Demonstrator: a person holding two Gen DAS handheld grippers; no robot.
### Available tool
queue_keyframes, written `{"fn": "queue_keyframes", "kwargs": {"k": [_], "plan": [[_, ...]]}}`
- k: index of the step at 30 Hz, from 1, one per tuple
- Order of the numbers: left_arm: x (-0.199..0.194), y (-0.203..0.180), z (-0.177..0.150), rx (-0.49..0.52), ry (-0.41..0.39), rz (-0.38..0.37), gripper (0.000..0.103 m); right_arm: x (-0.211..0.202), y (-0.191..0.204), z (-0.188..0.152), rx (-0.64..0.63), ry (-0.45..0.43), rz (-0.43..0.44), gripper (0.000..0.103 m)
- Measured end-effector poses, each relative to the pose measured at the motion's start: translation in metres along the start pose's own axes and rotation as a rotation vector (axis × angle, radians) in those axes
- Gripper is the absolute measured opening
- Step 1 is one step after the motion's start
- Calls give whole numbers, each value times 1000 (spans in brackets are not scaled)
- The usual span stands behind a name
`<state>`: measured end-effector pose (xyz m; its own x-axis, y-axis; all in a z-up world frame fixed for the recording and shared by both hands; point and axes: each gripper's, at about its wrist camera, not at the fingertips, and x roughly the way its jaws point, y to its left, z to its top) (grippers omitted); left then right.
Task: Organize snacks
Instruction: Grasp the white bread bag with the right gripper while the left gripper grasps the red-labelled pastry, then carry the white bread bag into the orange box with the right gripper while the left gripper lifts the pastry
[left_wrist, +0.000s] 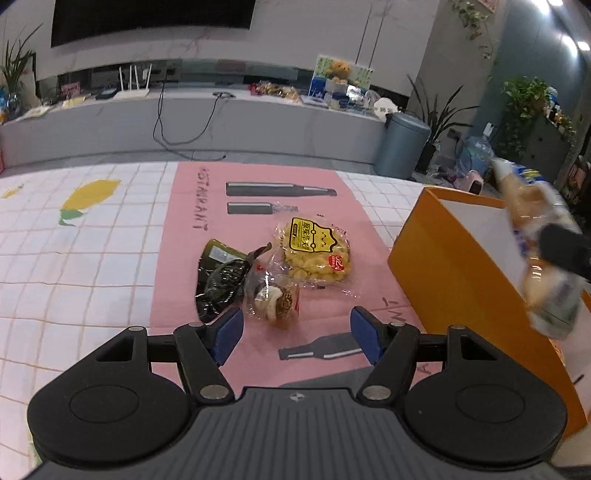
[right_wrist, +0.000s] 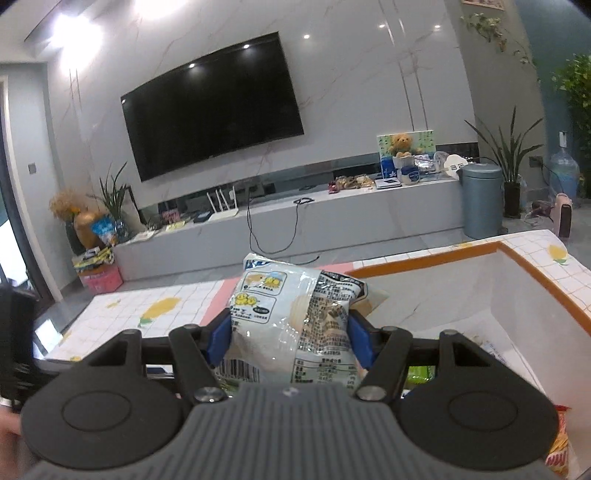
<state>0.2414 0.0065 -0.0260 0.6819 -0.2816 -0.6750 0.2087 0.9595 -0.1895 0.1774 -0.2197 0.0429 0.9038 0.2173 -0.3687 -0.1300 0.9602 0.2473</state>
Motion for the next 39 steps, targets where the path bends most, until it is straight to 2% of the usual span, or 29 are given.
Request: {"fn": "queue_keyframes", "kwargs": {"k": [4, 7, 10, 13, 14, 16, 18, 21, 27, 31, 39], "plan": [[19, -7, 7, 21, 16, 14, 78, -2, -3, 1, 17, -8, 11, 63], [33, -15, 7, 78, 21, 75, 79, -3, -6, 2, 26, -10, 16, 63], [55, -16, 3, 91, 64, 133, 78, -3, -6, 4, 33, -15, 16, 63], [65, -20, -4, 148, 45, 173, 77, -6, -10, 2, 59, -12, 29, 63], [67, -22, -5, 173, 43, 182, 74, -5, -14, 2, 88, -4, 44, 63], [71, -26, -9, 212, 38, 204, 59, -4, -19, 2, 132, 8, 64, 63], [71, -28, -13, 221, 22, 226, 54, -4, -20, 2, 135, 6, 55, 63], [69, -28, -13, 217, 9, 226, 48, -6, -18, 2, 126, -3, 43, 63], [59, -25, -18, 207, 7, 181, 47, -8, -13, 3, 114, -11, 35, 63], [52, -25, -22, 216, -5, 177, 46, -12, -15, 2, 126, -19, 39, 63], [25, -25, -22, 159, -33, 169, 46, -24, -19, -4, 149, -35, 50, 63]]}}
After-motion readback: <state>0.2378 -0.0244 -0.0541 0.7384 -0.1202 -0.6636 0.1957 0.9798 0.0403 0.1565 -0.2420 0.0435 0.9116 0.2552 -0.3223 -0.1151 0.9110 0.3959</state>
